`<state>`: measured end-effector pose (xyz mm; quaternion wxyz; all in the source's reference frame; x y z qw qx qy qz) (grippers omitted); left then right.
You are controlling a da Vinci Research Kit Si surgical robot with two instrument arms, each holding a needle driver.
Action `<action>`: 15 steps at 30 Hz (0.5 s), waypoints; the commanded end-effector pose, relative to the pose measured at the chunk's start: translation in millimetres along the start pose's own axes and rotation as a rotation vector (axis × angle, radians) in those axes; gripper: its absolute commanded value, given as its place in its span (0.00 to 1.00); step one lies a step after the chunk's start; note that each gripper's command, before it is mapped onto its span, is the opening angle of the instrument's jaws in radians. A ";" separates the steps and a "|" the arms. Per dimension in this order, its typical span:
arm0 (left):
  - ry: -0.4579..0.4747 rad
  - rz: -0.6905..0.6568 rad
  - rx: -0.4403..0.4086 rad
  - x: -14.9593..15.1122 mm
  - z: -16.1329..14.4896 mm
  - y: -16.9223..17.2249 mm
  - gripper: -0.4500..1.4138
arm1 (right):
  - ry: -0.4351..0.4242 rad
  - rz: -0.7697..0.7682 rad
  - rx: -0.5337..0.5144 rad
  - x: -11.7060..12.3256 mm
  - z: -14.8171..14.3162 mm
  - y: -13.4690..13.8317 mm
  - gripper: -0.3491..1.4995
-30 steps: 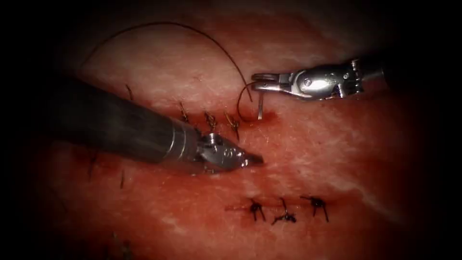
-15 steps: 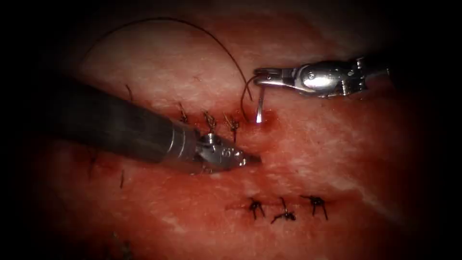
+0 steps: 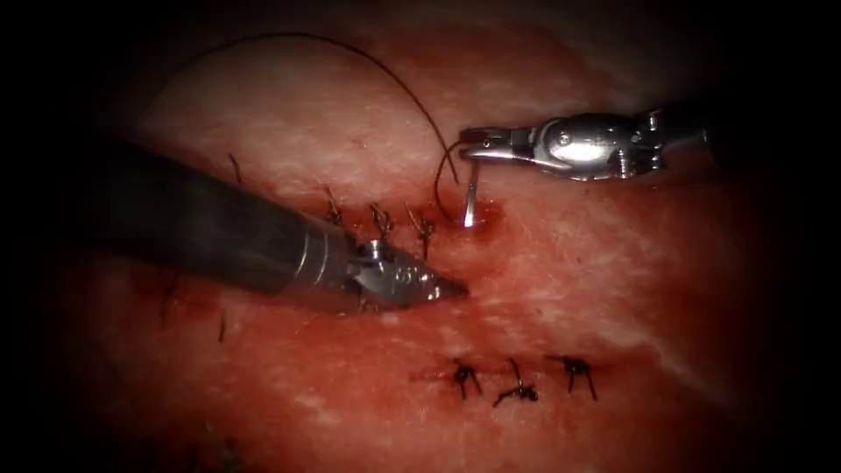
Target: Wound Closure
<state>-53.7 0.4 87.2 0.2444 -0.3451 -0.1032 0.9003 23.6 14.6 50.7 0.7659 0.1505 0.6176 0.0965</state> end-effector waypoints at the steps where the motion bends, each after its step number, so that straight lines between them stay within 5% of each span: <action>1: -0.002 0.000 0.003 -0.4 0.7 0.5 0.00 | -0.006 0.036 0.021 -0.2 0.8 -0.9 0.00; 15: -0.002 0.000 0.003 -0.4 0.7 0.4 0.00 | -0.088 0.269 0.071 0.0 0.8 -1.6 0.00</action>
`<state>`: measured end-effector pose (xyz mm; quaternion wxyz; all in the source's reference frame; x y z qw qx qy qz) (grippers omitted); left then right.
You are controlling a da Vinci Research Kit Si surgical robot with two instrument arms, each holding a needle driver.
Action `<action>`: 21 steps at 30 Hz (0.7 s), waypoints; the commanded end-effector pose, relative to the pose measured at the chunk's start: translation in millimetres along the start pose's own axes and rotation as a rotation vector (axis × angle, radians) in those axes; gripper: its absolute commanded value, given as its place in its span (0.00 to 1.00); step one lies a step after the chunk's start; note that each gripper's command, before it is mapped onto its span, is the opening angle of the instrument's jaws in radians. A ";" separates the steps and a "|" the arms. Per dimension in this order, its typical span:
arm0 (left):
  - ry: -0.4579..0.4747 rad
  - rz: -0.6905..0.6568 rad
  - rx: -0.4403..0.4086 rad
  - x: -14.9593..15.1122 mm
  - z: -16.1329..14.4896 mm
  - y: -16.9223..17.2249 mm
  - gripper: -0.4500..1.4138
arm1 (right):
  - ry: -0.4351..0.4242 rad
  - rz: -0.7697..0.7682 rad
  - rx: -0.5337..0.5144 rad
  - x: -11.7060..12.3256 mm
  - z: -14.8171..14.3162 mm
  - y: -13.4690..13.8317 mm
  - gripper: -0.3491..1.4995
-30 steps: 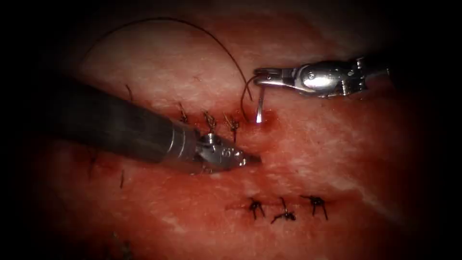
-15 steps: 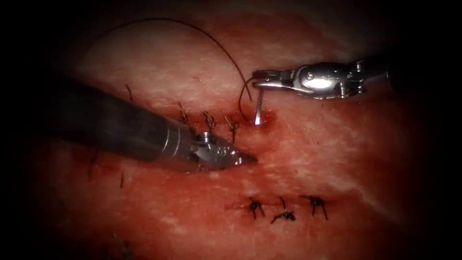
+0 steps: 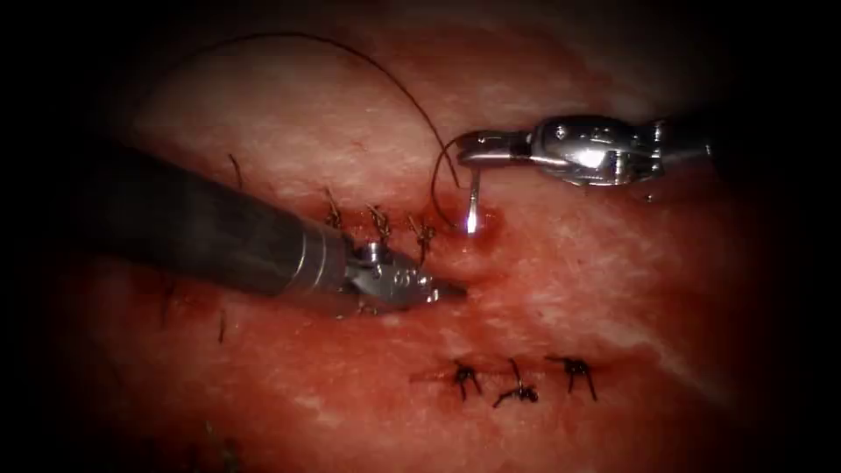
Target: Wound Closure
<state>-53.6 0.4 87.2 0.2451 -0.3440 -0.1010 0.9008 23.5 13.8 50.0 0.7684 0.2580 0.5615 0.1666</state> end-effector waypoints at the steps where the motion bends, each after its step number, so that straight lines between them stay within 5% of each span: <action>1: -0.001 0.000 -0.002 -0.3 0.7 0.5 0.00 | 0.000 0.041 0.010 -0.5 1.0 -0.5 0.00; 21: -0.002 0.001 0.005 -0.6 0.8 0.4 0.00 | 0.017 0.242 0.060 -0.8 1.3 -0.8 0.00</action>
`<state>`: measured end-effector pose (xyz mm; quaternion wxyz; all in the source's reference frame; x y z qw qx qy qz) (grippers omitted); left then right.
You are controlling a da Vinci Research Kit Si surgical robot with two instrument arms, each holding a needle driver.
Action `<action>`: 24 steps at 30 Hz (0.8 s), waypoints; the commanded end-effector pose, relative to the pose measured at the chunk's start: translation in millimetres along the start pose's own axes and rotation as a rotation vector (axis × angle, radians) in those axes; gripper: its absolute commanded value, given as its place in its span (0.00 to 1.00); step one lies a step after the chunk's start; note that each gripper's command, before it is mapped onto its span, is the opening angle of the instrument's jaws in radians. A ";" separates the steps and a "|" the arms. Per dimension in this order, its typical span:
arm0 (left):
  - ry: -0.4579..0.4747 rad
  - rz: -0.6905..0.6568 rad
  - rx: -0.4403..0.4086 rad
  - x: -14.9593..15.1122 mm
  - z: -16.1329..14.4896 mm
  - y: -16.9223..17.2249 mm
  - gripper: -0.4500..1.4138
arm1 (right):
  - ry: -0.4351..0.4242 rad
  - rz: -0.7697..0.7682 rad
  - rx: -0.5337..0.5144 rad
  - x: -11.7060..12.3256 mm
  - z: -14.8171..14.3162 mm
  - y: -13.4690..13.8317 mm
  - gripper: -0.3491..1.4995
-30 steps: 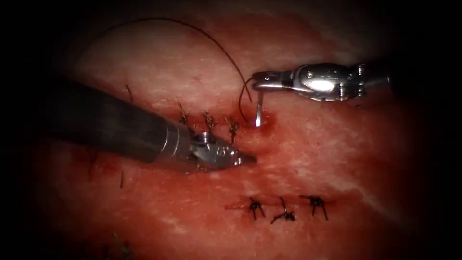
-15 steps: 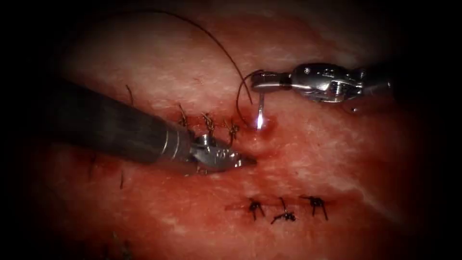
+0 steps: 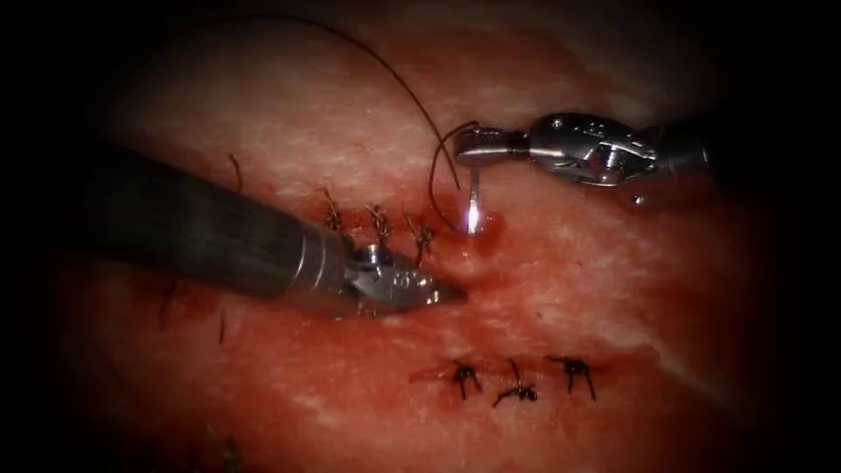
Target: Wound Closure
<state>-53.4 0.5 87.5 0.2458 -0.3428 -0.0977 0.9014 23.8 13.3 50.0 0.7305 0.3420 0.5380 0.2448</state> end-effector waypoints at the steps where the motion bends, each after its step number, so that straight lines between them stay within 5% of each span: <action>1: -0.001 0.000 -0.002 -0.4 0.7 0.5 0.00 | -0.007 0.021 0.020 -0.9 1.1 -0.3 0.00; 24: -0.002 0.001 0.003 -0.6 0.7 0.2 0.00 | -0.076 0.345 0.152 -4.4 3.4 -3.4 0.00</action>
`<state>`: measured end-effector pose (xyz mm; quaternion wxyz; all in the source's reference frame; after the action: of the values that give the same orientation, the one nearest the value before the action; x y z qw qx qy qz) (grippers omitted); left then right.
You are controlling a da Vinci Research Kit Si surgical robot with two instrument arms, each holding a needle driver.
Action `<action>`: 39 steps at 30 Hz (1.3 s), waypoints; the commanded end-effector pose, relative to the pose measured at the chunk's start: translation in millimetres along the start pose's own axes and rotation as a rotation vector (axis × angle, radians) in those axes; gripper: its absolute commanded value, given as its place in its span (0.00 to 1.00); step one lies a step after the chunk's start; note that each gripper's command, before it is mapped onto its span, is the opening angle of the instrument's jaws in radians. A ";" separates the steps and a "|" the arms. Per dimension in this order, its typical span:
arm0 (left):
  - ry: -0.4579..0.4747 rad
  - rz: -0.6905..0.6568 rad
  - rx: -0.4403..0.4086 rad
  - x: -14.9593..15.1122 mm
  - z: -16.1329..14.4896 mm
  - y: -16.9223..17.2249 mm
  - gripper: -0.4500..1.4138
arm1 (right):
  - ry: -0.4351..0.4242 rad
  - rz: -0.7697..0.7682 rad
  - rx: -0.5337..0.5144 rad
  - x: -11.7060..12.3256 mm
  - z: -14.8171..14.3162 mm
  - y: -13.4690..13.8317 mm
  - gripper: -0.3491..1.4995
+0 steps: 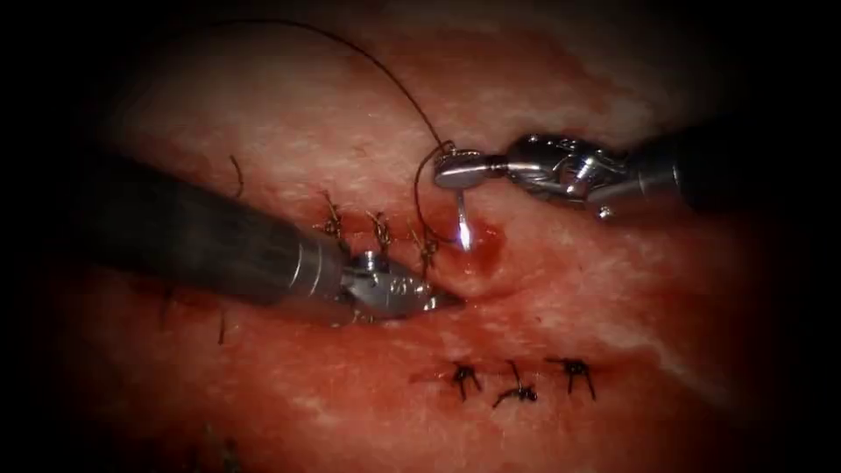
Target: Wound Closure
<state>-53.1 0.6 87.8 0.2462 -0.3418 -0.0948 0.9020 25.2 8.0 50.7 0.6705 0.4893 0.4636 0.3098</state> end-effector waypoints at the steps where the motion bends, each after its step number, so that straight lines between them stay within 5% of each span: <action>1: -0.001 0.000 -0.003 -0.4 0.7 0.6 0.00 | -0.013 0.039 -0.001 -0.8 0.9 -0.6 0.00; 24: -0.005 -0.001 0.004 -0.4 0.0 0.1 0.00 | -0.017 0.259 0.001 -1.7 1.9 -5.8 0.00; 39: -0.005 -0.007 0.006 -0.5 -0.2 0.1 0.00 | -0.008 0.440 -0.005 -2.9 2.0 -5.9 0.00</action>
<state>-52.2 1.0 87.3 0.2501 -0.3387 -0.0928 0.9023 25.3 3.4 45.9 0.5888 0.5779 0.3409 0.4508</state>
